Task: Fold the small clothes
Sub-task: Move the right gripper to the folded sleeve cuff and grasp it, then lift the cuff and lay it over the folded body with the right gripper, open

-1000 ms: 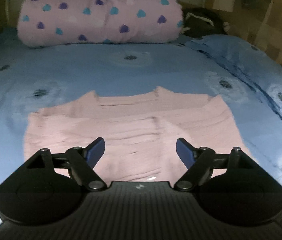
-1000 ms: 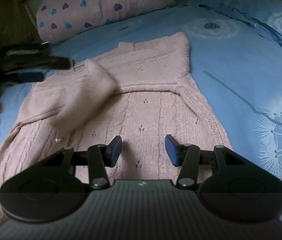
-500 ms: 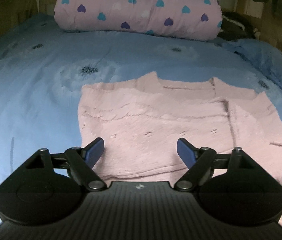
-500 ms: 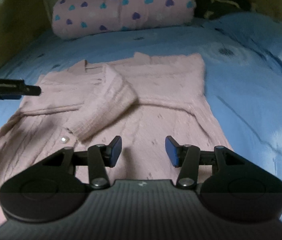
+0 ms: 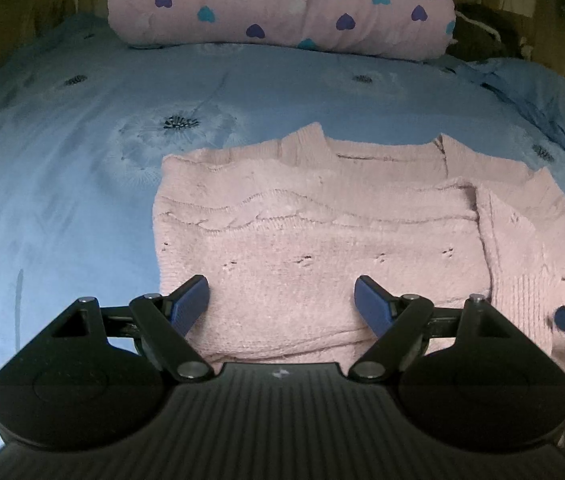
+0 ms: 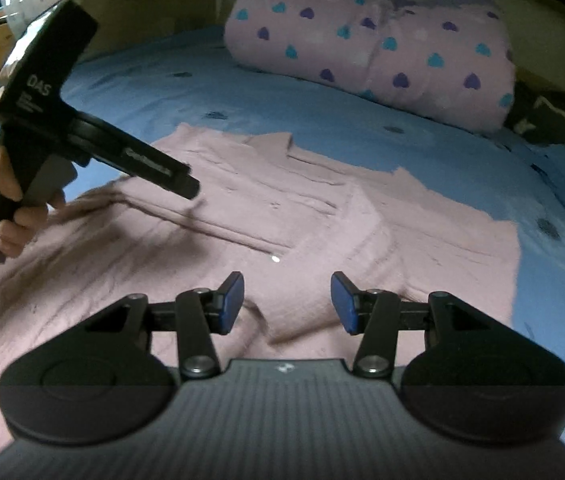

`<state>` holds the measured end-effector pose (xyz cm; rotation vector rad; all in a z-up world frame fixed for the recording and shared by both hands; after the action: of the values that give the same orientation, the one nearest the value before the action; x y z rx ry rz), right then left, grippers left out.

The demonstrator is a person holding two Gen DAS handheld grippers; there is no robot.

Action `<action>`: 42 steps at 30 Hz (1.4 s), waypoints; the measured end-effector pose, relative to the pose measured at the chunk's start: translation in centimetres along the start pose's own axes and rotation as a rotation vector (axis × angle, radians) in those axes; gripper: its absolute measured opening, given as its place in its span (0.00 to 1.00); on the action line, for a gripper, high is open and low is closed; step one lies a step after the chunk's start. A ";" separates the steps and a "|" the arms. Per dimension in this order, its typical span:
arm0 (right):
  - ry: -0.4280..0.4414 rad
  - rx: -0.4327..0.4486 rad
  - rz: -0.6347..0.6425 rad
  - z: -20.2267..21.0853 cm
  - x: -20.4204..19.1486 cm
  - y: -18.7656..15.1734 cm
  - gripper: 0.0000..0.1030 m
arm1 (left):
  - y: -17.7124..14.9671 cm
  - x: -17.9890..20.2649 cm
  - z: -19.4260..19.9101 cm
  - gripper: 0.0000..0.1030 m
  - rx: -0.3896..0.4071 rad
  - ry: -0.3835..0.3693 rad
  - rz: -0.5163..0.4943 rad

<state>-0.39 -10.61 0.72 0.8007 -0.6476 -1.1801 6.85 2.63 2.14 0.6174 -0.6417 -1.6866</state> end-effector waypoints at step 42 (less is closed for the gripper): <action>-0.097 -0.009 -0.226 -0.7 3.2 1.8 0.13 | -0.6 0.1 -0.3 0.83 -0.014 -0.020 0.016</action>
<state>2.04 -13.26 1.89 0.8283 -0.6425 -1.4331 6.63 2.63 1.48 0.5843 -0.6469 -1.6826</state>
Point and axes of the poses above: each gripper's, at about its wrist camera, not at the fingertips, and z roughly against the way its jaws point, x to its right, y to its top, the point moved 3 cm from there along -z, roughly the way its jaws point, and after that the axes turned 8 degrees about -z, right-handed, at the moved point
